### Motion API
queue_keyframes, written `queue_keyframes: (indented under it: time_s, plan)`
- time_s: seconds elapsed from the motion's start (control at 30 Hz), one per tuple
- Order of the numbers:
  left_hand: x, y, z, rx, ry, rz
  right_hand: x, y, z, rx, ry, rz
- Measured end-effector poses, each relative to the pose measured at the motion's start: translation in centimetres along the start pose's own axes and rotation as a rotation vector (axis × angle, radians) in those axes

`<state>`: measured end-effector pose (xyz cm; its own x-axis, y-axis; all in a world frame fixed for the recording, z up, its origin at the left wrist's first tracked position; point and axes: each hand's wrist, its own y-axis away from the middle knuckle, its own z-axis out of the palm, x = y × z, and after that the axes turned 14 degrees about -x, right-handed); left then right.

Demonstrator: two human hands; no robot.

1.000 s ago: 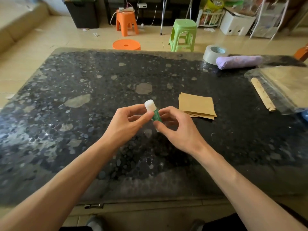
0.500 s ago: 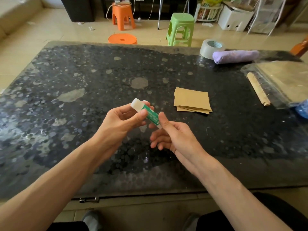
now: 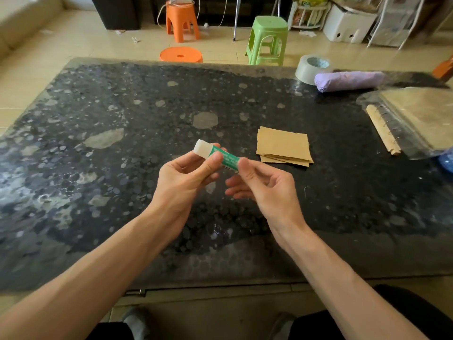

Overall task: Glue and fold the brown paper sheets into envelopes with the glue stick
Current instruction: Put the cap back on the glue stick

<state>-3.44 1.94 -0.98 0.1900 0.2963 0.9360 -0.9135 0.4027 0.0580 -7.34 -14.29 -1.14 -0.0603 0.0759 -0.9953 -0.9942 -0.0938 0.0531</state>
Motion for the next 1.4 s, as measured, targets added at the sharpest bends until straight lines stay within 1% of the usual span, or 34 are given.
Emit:
queue_keyframes:
  time_s: [0.07,0.13,0.27,0.33,0.43,0.5,0.57,0.67,0.73,0.83,0.93,1.13,1.2,1.3,1.4]
  plan:
    - [0.1,0.2,0.0,0.003,-0.021,0.000,-0.1,0.0,-0.1,0.013,-0.083,0.074]
    - [0.0,0.4,0.0,0.000,-0.016,0.000,0.0,0.0,-0.2,0.021,-0.125,0.092]
    - [0.2,0.4,0.0,-0.009,0.000,0.002,0.3,-0.2,-0.1,0.054,-0.051,-0.023]
    - [0.2,0.4,0.0,-0.008,0.009,-0.001,0.3,-0.2,-0.2,0.047,-0.070,-0.035]
    - [0.2,0.3,-0.1,0.006,0.021,-0.001,-0.2,-0.1,-0.4,-0.003,-0.195,0.081]
    - [0.1,0.3,-0.2,0.004,0.007,-0.002,-0.1,-0.2,-0.6,0.008,-0.198,0.130]
    - [0.0,0.3,-0.1,-0.007,-0.008,0.007,0.0,-0.3,-0.7,0.013,-0.200,0.108]
    - [0.0,0.3,-0.1,-0.005,-0.010,0.017,0.3,-0.3,-0.7,0.012,-0.169,0.027]
    - [0.0,0.2,-0.2,-0.007,-0.011,0.017,0.3,-0.3,-0.8,0.003,-0.174,0.013]
    - [0.0,0.2,-0.3,-0.005,-0.005,0.017,-0.2,-0.2,-0.9,-0.056,-0.276,0.117]
    - [-0.1,0.2,-0.3,-0.020,-0.020,0.011,-0.2,-0.3,-1.0,-0.040,-0.219,0.171]
    - [-0.3,0.3,-0.2,-0.035,-0.028,0.003,0.4,-0.2,-0.6,0.026,-0.185,0.074]
    - [-0.3,0.2,-0.3,-0.030,-0.024,0.004,0.3,-0.1,-0.7,0.004,-0.206,0.080]
    - [-0.2,0.2,-0.4,-0.025,-0.016,0.008,-0.1,-0.1,-1.0,-0.060,-0.230,0.156]
    - [-0.2,0.2,-0.3,-0.032,-0.020,0.004,-0.1,-0.1,-1.0,-0.046,-0.203,0.147]
